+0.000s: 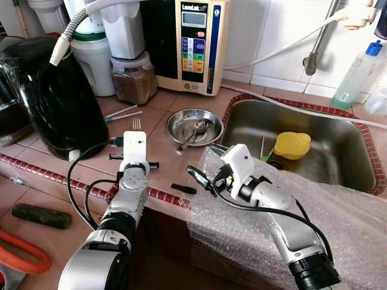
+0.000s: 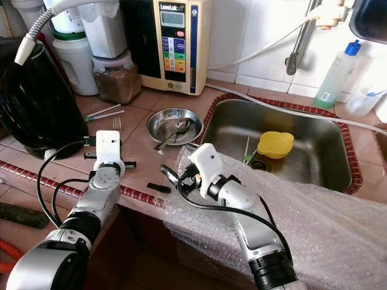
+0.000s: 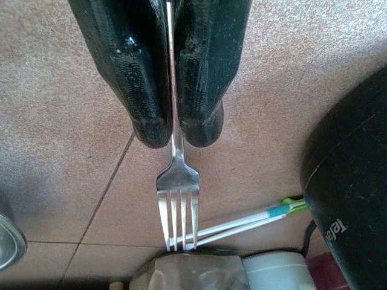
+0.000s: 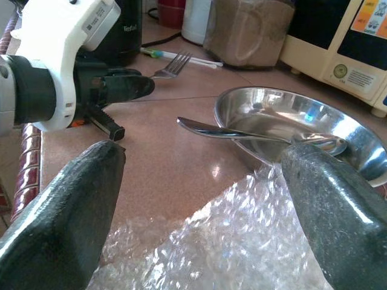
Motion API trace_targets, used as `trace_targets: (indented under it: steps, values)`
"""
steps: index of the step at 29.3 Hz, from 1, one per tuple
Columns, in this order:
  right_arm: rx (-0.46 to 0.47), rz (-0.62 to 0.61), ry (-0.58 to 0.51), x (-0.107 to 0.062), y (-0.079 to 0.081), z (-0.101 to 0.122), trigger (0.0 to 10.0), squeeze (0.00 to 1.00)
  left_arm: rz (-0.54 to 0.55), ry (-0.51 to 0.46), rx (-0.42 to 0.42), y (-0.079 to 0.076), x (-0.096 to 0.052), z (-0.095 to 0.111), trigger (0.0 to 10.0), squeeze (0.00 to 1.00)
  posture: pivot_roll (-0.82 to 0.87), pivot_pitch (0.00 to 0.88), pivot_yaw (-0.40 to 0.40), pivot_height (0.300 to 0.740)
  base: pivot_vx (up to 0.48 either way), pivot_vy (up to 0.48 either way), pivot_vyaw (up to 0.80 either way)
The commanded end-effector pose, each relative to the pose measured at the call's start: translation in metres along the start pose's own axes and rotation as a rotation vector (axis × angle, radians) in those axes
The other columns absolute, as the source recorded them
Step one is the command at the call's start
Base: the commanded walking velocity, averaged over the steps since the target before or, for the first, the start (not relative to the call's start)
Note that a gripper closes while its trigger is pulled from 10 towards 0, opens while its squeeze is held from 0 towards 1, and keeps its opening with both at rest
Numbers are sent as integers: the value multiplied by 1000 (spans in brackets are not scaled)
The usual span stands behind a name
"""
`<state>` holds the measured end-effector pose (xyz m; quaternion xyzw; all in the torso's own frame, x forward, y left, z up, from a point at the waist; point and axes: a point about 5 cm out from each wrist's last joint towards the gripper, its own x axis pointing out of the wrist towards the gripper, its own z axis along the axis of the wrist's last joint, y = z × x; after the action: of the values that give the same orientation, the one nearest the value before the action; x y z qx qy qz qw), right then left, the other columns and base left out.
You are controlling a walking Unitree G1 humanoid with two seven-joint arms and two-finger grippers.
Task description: Kitchen organization
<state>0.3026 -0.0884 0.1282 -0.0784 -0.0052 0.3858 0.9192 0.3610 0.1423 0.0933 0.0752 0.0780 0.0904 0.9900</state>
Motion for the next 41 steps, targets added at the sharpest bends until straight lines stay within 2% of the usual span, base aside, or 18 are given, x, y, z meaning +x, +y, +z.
trace_targets:
  steps: [1, 7, 16, 17, 21, 26, 27, 29, 32, 37, 41]
  values:
    - [-15, -4, -15, 1, -4, 4, 10000, 0, 5, 46, 16, 0, -4, -13, 0, 0, -18, 0, -1, 740, 0, 0, 0]
    - [-46, -76, -37, 2, -26, 14, 10000, 0, -3, -146, 48, -2, -1, 22, 0, 0, -15, 0, -4, 740, 0, 0, 0]
    - [-65, -111, -43, 2, -39, 19, 10000, 0, -8, -163, 28, -4, 2, 33, 0, 0, -13, 0, 0, 740, 0, 0, 0]
    - [-67, -117, -43, 1, -41, 19, 10000, 0, -21, -180, 30, -6, 1, 38, 0, 0, -14, 0, 2, 740, 0, 0, 0]
    - [-68, -120, -43, 1, -42, 18, 10000, 0, -32, -190, 22, -8, 1, 44, 0, 0, -12, 0, 5, 740, 0, 0, 0]
    - [-68, -128, -46, 2, -45, 18, 10000, 0, -61, -200, -22, -12, -1, 61, 0, 0, -5, 0, 6, 740, 0, 0, 0]
    - [-70, -132, -49, 3, -46, 19, 10000, 0, -82, -197, -62, -14, -2, 71, 0, 0, 1, 0, 6, 740, 0, 0, 0]
    - [-70, -136, -53, 4, -48, 19, 10000, 0, -101, -194, -91, -16, -2, 77, 0, 0, 4, 0, 7, 740, 0, 0, 0]
    - [-56, -173, -74, 6, -54, 23, 10000, 0, -145, -223, -98, -19, -7, 90, 0, 0, 10, 0, 8, 740, 0, 0, 0]
    - [27, -274, -140, 8, -73, 36, 10000, 0, -227, -294, -71, -27, -15, 103, 0, 0, 14, 0, 7, 740, 0, 0, 0]
    - [42, -308, -177, 10, -82, 44, 10000, 0, -279, -339, -33, -32, -20, 111, 0, 0, 17, 0, 7, 740, 0, 0, 0]
